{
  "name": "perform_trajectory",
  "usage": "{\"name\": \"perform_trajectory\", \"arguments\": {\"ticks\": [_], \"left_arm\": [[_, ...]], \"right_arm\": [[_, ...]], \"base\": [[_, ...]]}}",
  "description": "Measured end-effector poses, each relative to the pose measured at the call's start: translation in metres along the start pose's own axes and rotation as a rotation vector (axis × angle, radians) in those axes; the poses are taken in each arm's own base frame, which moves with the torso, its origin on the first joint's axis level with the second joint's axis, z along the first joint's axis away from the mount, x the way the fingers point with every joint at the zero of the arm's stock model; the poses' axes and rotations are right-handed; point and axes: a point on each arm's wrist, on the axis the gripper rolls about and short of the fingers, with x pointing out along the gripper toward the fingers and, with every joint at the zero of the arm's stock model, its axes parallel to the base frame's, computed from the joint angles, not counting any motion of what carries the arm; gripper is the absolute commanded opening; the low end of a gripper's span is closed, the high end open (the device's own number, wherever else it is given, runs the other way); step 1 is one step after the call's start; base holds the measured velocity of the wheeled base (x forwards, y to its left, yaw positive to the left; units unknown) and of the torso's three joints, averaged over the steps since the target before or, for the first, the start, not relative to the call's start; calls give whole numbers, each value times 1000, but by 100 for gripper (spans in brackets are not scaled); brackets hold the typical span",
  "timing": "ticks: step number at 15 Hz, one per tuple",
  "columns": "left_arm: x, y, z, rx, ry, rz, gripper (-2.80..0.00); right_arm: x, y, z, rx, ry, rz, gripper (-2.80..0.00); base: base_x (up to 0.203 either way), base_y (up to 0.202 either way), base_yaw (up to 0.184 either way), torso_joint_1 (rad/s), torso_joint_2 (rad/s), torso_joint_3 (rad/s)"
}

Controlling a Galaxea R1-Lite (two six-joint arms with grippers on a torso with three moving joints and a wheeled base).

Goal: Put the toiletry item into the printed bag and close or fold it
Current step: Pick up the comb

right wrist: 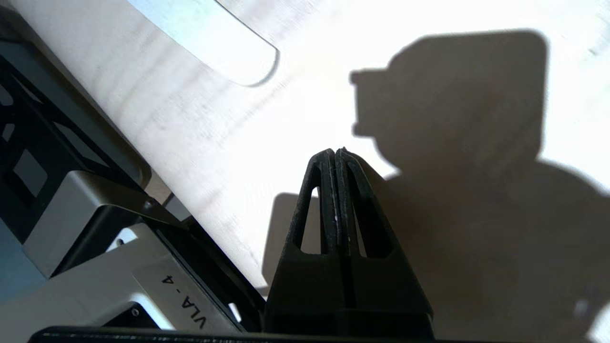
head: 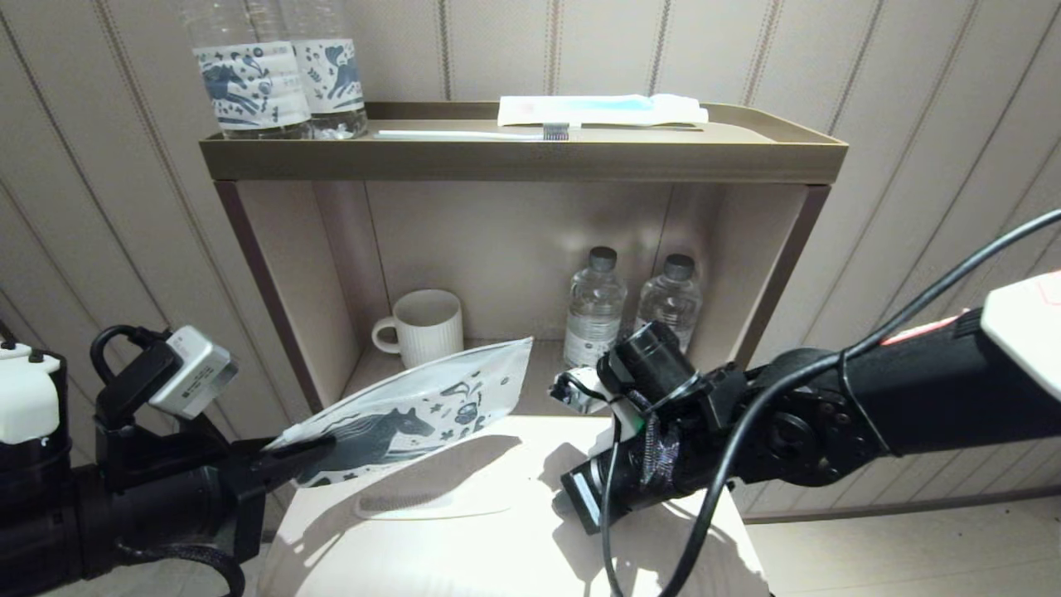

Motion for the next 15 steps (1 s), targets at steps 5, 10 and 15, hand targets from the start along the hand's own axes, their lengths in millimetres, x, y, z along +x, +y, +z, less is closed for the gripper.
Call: {"name": "perform_trajectory", "arguments": {"ticks": [5, 10, 15], "left_arm": [[1, -3, -1, 3, 4, -17, -280], [1, -3, 0, 3, 0, -17, -280], [0, -3, 0, 4, 0, -16, -280]], "right_arm": [[-23, 0, 8, -7, -72, -4, -280], [-12, 32, 34, -83, -126, 63, -280], [27, 55, 48, -133, -105, 108, -280]], "base": [[0, 0, 0, 0, 0, 0], [0, 0, 0, 0, 0, 0], [0, 0, 0, 0, 0, 0]]}}
